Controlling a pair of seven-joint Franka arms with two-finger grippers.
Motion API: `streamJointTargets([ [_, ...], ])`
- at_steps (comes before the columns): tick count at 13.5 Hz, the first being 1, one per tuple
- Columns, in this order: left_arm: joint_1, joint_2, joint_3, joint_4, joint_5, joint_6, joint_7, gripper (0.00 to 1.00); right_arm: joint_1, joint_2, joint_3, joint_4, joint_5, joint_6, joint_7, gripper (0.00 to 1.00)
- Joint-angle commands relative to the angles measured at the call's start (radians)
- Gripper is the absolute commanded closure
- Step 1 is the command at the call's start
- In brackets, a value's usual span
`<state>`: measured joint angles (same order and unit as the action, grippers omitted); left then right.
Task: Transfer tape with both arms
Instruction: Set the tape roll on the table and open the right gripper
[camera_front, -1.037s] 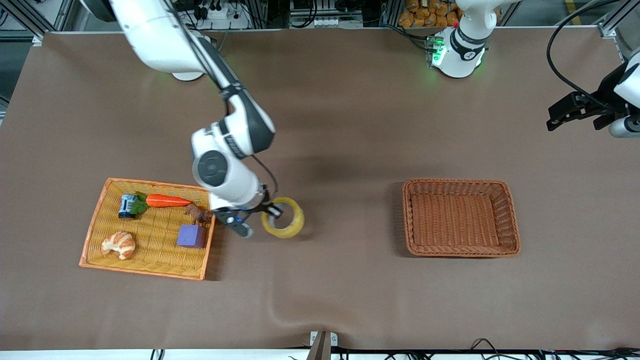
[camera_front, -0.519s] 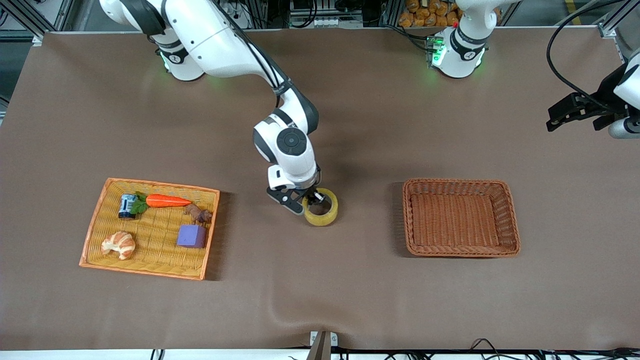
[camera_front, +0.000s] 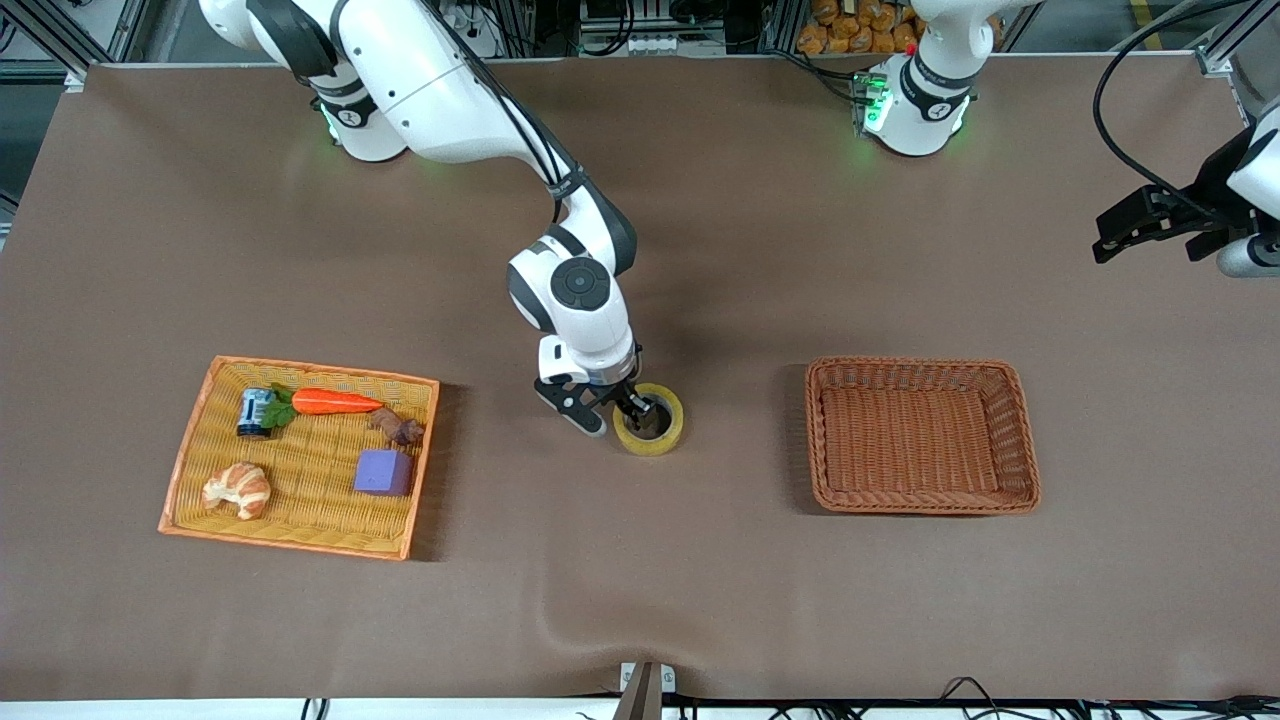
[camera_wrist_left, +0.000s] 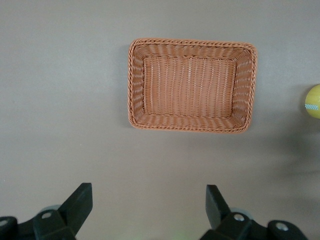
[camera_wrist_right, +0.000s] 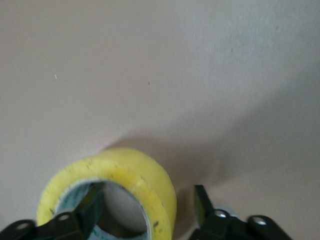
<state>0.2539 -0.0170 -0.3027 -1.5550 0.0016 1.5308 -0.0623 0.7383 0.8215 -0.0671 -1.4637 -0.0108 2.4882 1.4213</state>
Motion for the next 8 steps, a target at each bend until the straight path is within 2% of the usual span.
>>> streamJointTargets([
  [1,0.008,-0.004,0.001,0.015,-0.020,-0.017,0.027,0.00,-0.059,-0.036,0.015,0.006,-0.009,-0.024,0.021,0.00],
  [4,0.008,-0.003,0.001,0.015,-0.023,-0.017,0.029,0.00,-0.109,-0.050,0.029,0.052,-0.003,-0.138,0.015,0.00],
  [6,0.008,-0.003,-0.001,0.015,-0.025,-0.017,0.021,0.00,-0.161,-0.067,0.067,0.072,-0.003,-0.199,-0.017,0.00],
  [8,0.007,-0.001,-0.001,0.015,-0.026,-0.017,0.018,0.00,-0.242,-0.143,0.113,0.062,0.000,-0.306,-0.190,0.00],
])
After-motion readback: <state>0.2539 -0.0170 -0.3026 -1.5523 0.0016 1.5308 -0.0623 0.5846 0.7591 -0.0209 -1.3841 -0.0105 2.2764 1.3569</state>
